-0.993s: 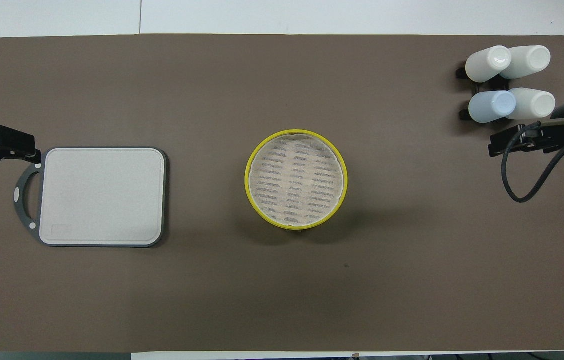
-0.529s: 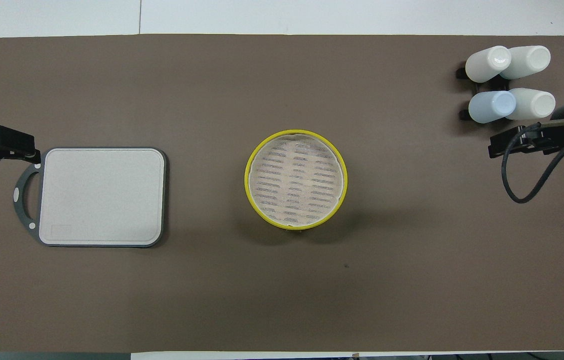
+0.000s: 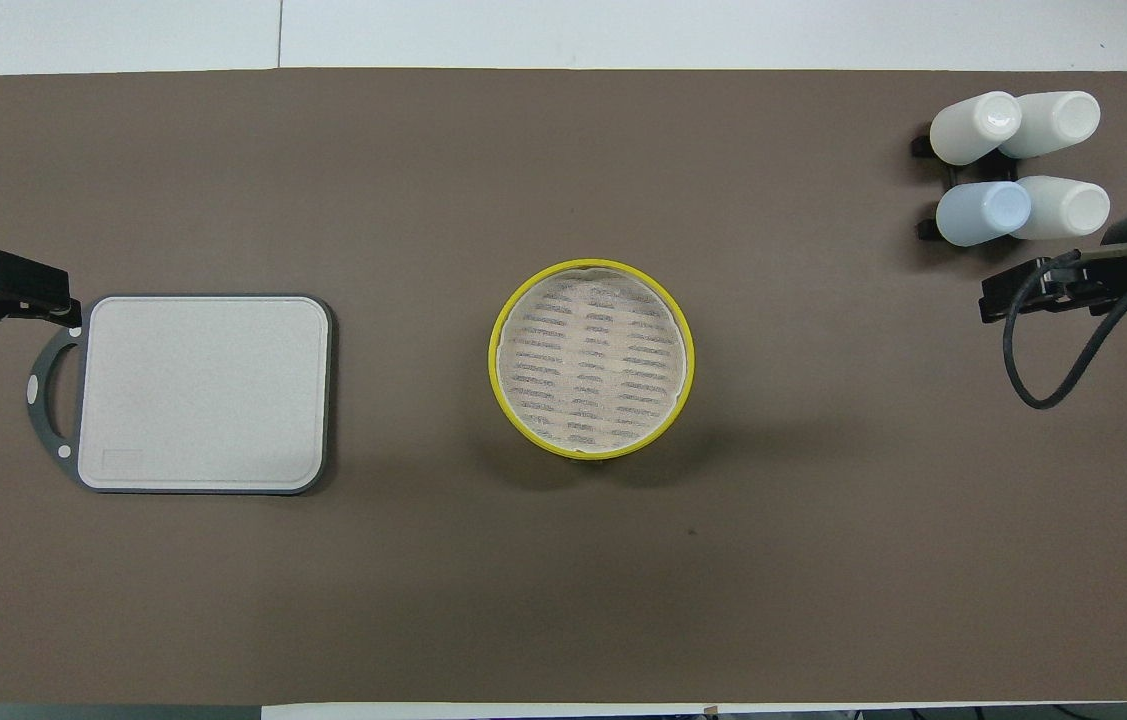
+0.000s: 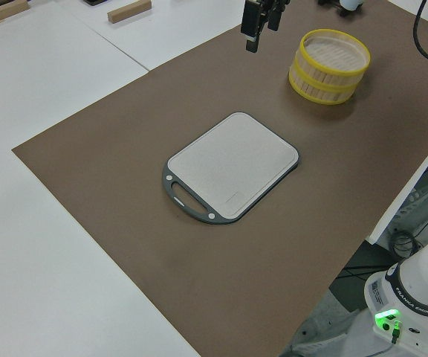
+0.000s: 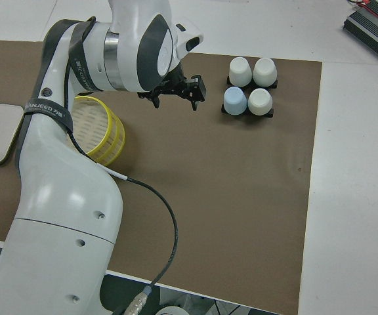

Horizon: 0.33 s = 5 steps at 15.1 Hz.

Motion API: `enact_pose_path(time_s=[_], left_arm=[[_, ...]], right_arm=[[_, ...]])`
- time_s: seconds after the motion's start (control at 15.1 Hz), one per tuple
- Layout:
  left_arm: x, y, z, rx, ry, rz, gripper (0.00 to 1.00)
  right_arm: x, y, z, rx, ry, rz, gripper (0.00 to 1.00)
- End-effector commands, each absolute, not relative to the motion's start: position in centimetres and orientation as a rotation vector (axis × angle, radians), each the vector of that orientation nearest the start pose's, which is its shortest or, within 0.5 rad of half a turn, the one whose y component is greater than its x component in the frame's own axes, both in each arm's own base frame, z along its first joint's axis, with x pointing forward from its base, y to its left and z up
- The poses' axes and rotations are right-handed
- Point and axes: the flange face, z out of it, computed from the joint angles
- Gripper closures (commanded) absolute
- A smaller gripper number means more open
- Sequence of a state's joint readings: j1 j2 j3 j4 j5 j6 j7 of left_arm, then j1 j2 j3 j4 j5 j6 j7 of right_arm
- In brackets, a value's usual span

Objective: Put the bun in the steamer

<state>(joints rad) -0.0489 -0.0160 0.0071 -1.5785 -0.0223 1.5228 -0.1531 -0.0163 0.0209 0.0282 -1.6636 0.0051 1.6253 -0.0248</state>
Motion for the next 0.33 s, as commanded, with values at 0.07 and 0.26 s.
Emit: enact_pose_path(time_s=[0.07,0.26], left_arm=[[53.59,-2.37,62.62,-3.17,-0.174,0.059,0.0],[53.59,-2.37,62.62,-3.17,-0.174,0.059,0.0]], right_arm=[[55.18,0.51,57.54,-3.148,-0.076,0.097,0.0],[55.22,0.59,57.7,-3.148,-0.076,0.09,0.0]])
